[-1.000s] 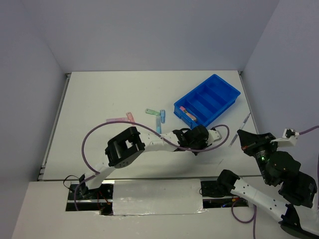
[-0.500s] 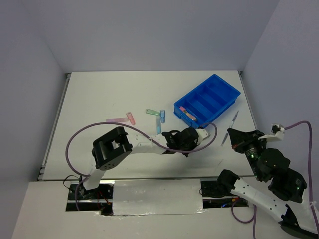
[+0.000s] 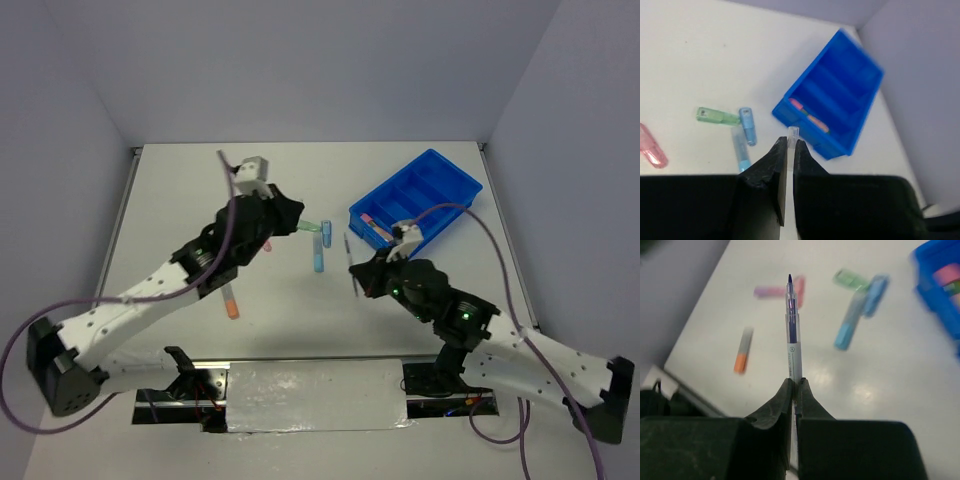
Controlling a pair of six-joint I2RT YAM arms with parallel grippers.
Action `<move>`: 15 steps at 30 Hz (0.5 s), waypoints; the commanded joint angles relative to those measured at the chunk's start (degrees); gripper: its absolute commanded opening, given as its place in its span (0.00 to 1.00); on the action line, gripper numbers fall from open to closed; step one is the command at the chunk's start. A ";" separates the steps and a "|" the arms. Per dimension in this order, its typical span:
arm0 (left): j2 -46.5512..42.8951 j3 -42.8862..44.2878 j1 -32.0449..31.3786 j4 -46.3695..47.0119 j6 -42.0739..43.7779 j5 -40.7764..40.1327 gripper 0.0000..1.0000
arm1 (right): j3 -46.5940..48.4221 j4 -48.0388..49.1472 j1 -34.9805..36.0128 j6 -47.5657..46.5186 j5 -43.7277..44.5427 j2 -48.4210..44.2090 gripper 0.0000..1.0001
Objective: Sort the stationery into containers
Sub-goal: Close the pen cap on the pen.
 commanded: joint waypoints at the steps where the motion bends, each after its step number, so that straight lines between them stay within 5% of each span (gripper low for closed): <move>1: -9.08 -11.57 0.09 9.25 -8.28 1.51 0.00 | -3.18 20.71 6.10 0.86 -5.67 5.77 0.00; 5: -22.07 -21.02 0.71 19.20 -10.74 1.52 0.00 | -0.72 28.62 13.84 -0.10 -0.91 14.73 0.00; 15: -30.72 -27.62 0.80 24.75 -9.43 5.38 0.00 | 4.47 30.58 15.88 -2.56 -1.26 21.08 0.00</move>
